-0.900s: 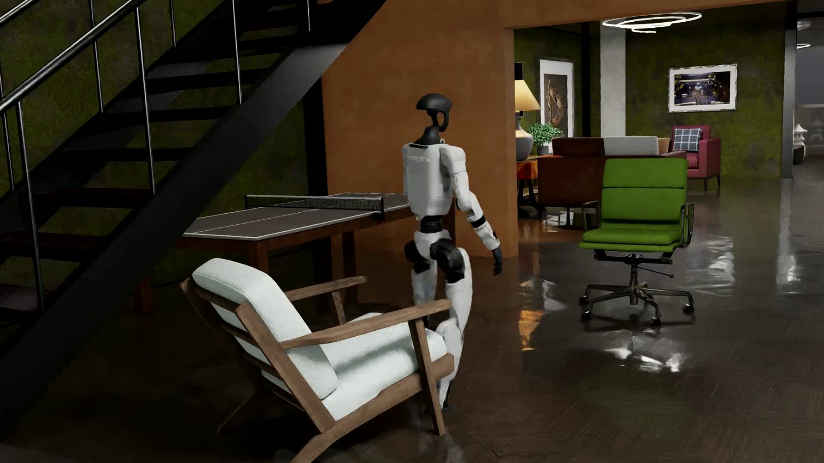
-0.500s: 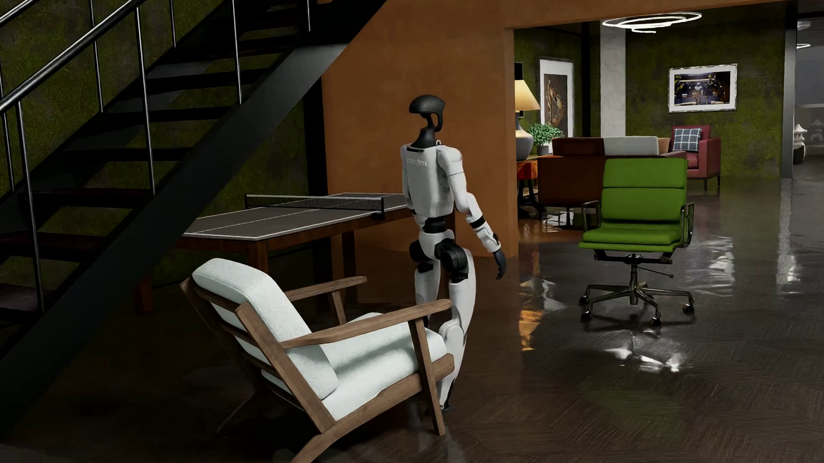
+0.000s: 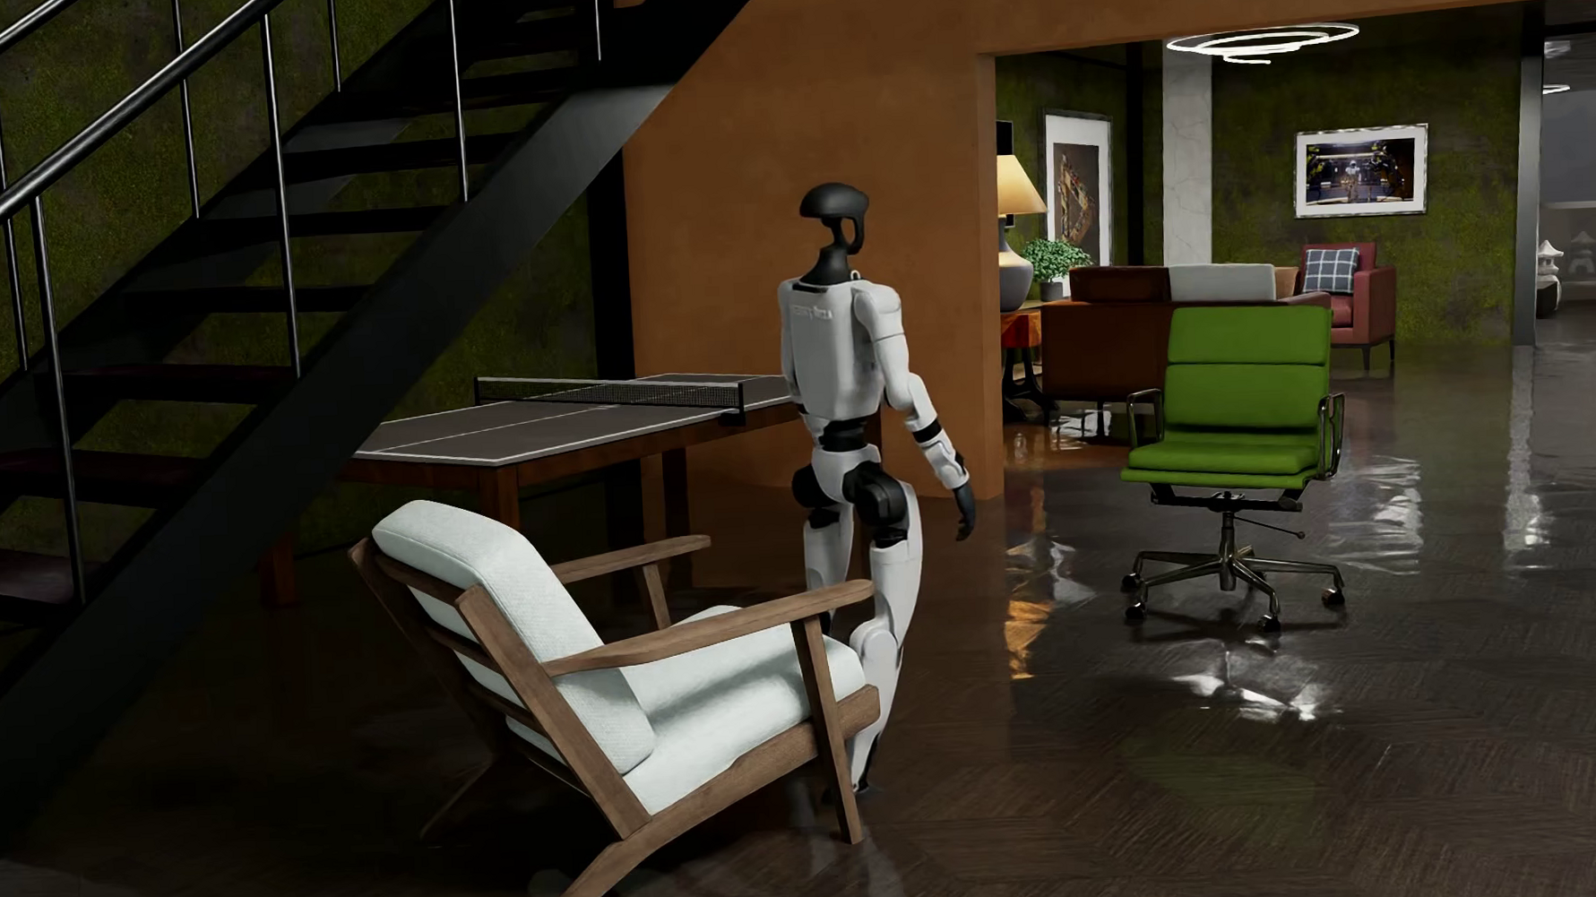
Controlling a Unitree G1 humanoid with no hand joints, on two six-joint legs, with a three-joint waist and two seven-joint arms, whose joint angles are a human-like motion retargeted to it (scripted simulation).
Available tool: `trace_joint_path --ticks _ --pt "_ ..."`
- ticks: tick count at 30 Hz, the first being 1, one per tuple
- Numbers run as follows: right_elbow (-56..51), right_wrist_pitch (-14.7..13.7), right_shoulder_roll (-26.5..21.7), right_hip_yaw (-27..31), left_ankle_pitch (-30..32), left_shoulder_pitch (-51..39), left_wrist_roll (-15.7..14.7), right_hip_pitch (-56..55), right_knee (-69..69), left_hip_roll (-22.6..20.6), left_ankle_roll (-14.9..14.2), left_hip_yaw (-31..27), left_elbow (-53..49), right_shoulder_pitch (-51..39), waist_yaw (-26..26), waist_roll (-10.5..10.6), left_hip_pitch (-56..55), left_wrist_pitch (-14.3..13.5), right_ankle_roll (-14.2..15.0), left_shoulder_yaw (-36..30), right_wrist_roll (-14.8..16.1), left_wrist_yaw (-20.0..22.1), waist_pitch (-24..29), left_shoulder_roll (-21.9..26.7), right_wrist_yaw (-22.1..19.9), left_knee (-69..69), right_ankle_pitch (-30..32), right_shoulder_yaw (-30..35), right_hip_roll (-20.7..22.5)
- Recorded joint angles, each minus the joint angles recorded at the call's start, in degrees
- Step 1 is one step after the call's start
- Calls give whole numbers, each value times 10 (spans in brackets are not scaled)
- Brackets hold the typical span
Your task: Rest on the chair
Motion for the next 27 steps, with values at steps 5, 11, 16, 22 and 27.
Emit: trace_joint_path --ticks 5,11,16,22,27 --pt "-16 9 -1 16 -5 -73 18 -80 98 0 8 -14 -27 -68 5 -1 -75 5 -9 -61 -3 -4 55 -3 2 76 -16 55 -5" --pt "-170 -20 -49 66 -75 -221 17 -327 351 33 -20 -38 -142 -245 12 1 -355 -3 30 -164 -47 17 200 20 34 387 -60 228 -44" --pt "-312 -64 -108 116 -128 -343 38 -553 578 56 -40 -62 -326 -435 10 -3 -585 -43 52 -260 -95 -21 327 117 66 629 -105 405 -55" --pt "-599 -67 -296 175 -171 -491 -88 -792 832 79 -81 -103 -637 -605 13 -8 -832 -89 88 -342 5 132 441 333 -178 886 -155 528 -66" --pt "-727 -91 -392 211 -190 -445 -136 -915 994 92 -106 -135 -819 -512 9 -10 -964 -142 108 -278 15 251 490 448 -322 1051 -185 399 -67"
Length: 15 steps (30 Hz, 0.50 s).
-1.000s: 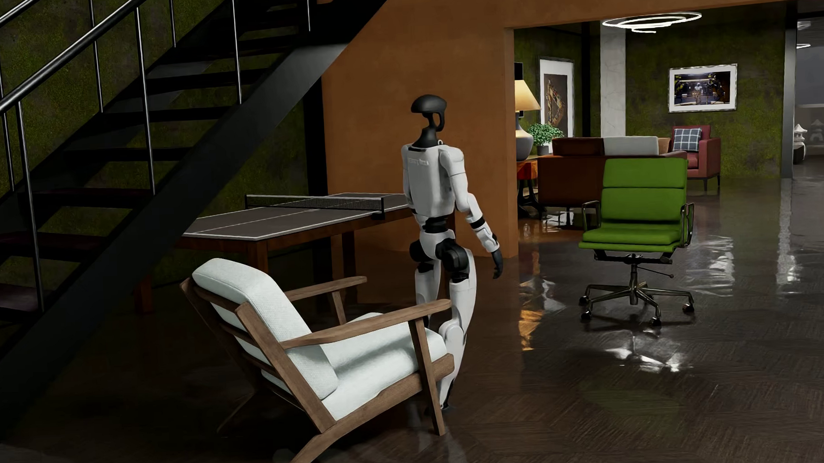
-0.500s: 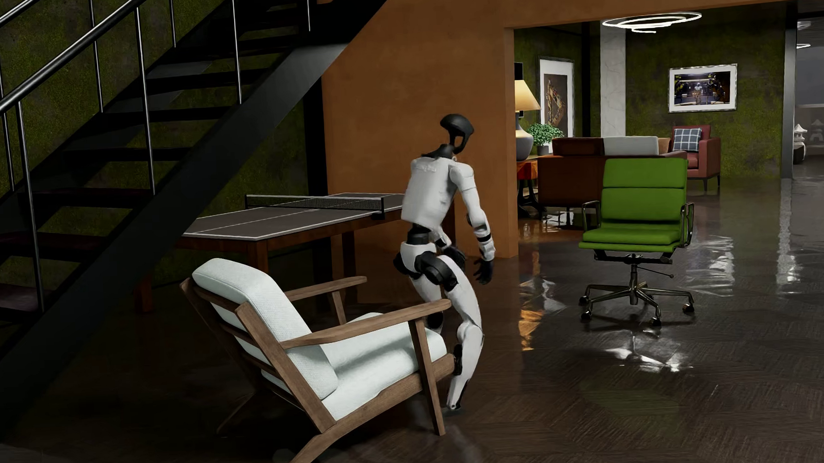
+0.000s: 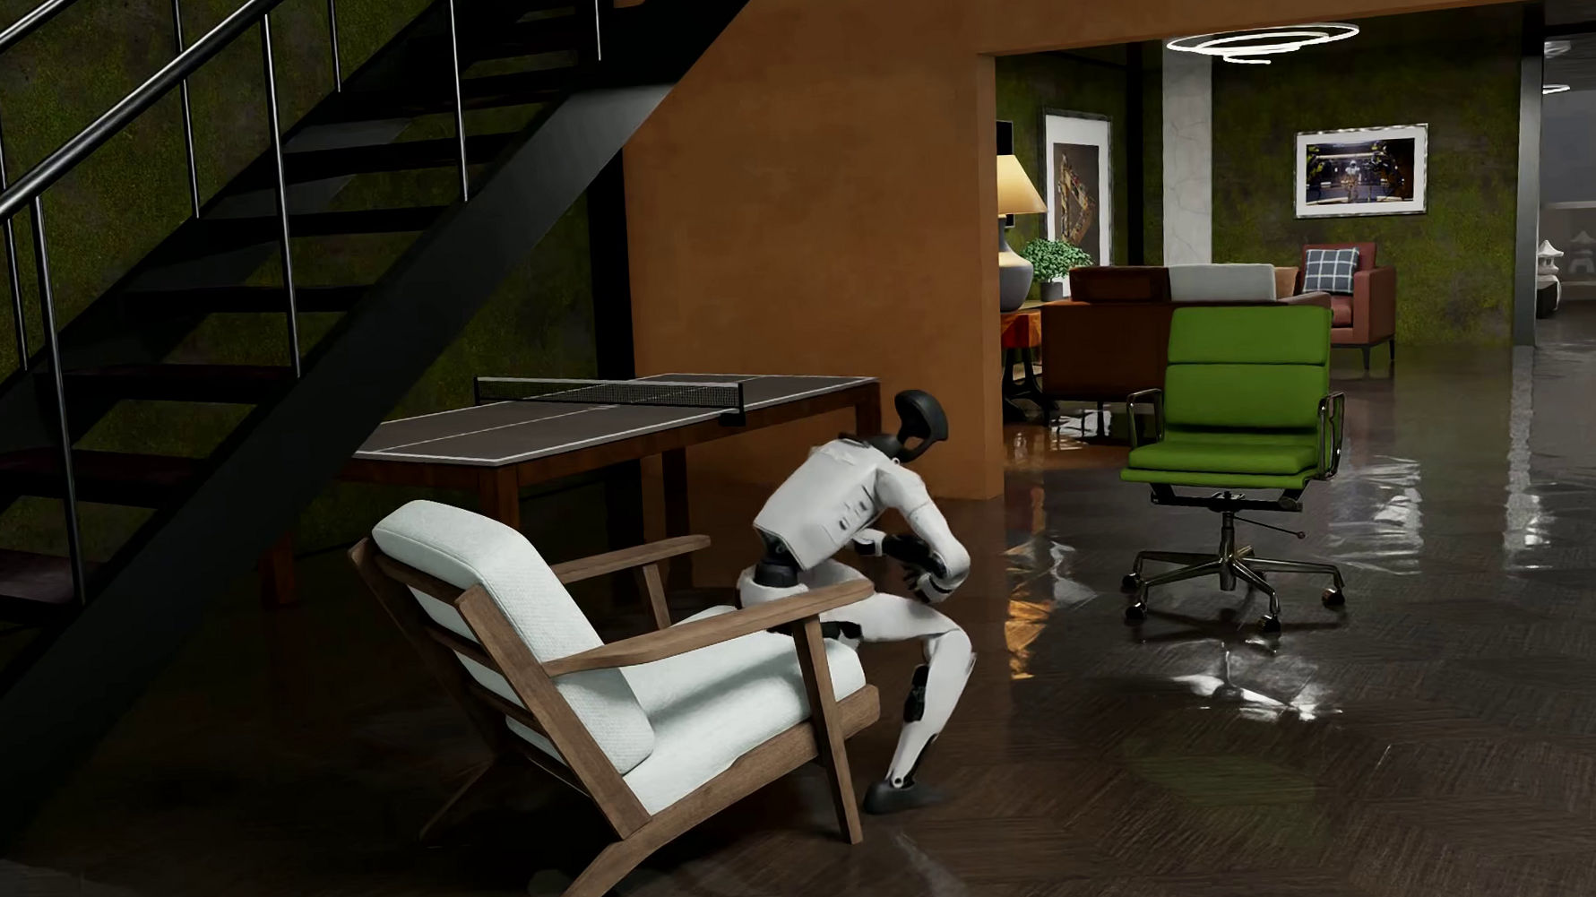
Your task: Rest on the chair
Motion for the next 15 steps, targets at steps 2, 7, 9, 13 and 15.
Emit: trace_joint_path --ticks 2,7,9,13,15 --pt "-16 -2 -7 7 4 38 2 -14 37 4 -1 -5 -22 42 0 -1 -15 -7 4 37 -3 10 8 10 -10 37 1 -48 -2" --pt "35 14 45 9 36 111 33 21 71 6 8 -10 31 136 3 -4 14 19 5 95 -20 -41 -15 -46 43 74 23 -142 -6" --pt "87 22 94 4 44 153 52 56 71 8 11 -8 81 185 3 -7 49 34 3 126 -30 -72 -32 -95 79 74 33 -188 -10" --pt "192 27 195 -4 51 242 102 125 71 12 19 -3 185 259 7 -7 117 48 0 213 -47 -110 -73 -226 133 74 40 -262 -18" --pt "242 28 239 -7 54 276 114 152 65 10 24 -2 242 286 9 -3 142 53 -2 254 -51 -103 -96 -301 145 70 45 -291 -20"
